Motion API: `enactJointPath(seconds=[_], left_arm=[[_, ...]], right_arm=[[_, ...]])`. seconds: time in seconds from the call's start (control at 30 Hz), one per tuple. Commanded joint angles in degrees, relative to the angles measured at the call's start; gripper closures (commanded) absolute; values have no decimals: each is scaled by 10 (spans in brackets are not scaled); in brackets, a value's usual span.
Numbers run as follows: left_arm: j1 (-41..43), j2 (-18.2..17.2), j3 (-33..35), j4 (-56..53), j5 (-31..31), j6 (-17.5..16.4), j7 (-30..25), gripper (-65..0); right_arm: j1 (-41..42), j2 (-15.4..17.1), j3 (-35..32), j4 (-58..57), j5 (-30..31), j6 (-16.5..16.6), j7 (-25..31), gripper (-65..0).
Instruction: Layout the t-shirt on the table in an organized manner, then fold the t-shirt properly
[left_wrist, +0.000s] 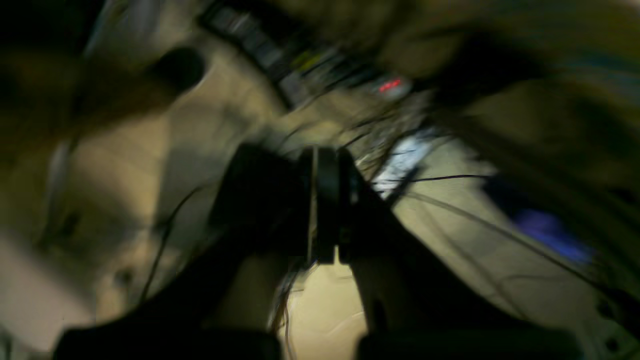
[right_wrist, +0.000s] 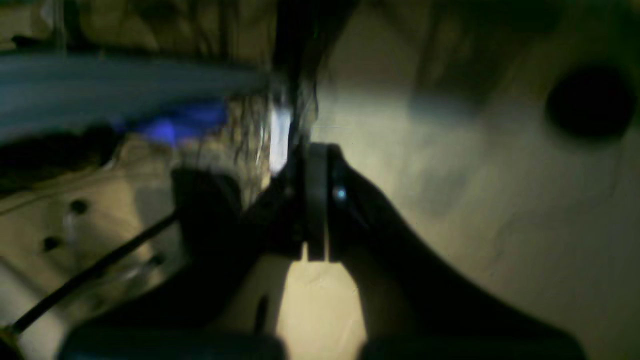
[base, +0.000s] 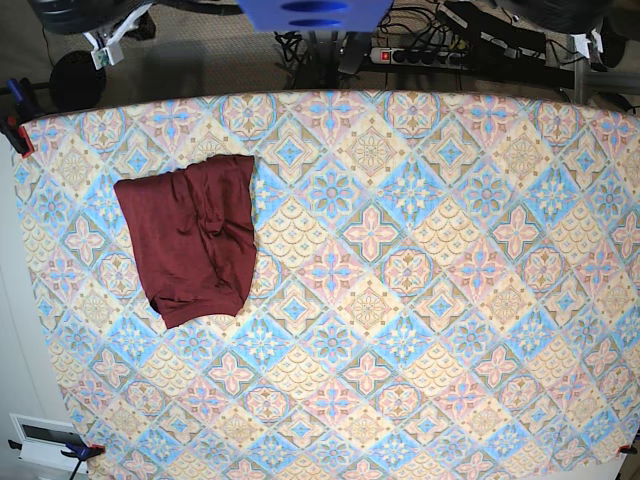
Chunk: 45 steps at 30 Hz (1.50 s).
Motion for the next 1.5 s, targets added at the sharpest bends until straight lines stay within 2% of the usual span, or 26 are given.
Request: enactJointPath(seconds=[0.0,0.1,0.17,0.27,0.33,0.47,0.67,0.77,0.9,1.0,1.07,1.17,1.23,1.3,1.47], left_arm=[[-7,-3,11,-13,-4,-9,-6,0],[-44,-3,58,-89,19,-10,-29,0],[-56,-3,102,-137,23,-10,-79,0],[-75,-17,189,-220,34,-10,-177,0],[-99,-23,251,-275,51,-10,-223,0],[-162,-20,325,-390,74,-9,-282,0],[-274,1,430,-599,75,-8,-376,0],[-323,4,491,-704,74,-7,-442,0],[-381,26,553,-810,74,-6,-506,0],[-405,38,572,-835,74,-6,-511,0],[-412,41,572,-836,74,-6,-511,0],[-418,42,572,-836,74,-6,-511,0],[-423,43,573,-837,74,-6,-511,0],[-425,43,573,-837,74,-6,-511,0],[-433,44,573,-836,74,-6,-511,0]], right_arm=[[-11,5,-9,-15,9,7,4,0],[-11,27,-49,-77,-21,7,17,0],[1,35,-72,-111,-63,7,37,0],[66,35,-88,-175,-134,7,69,0],[99,34,-88,-237,-159,7,75,0],[157,34,-90,-355,-164,7,111,0],[244,39,-172,-550,-165,7,231,0],[278,45,-177,-636,-165,7,304,0],[325,45,-177,-712,-165,7,347,0],[354,45,-177,-737,-170,7,365,0],[361,45,-177,-744,-196,3,376,0],[364,44,-173,-758,-246,-47,392,0],[381,21,-173,-764,-260,-85,403,0],[394,-2,-173,-778,-262,-87,407,0],[408,-7,-172,-794,-262,-89,407,0]])
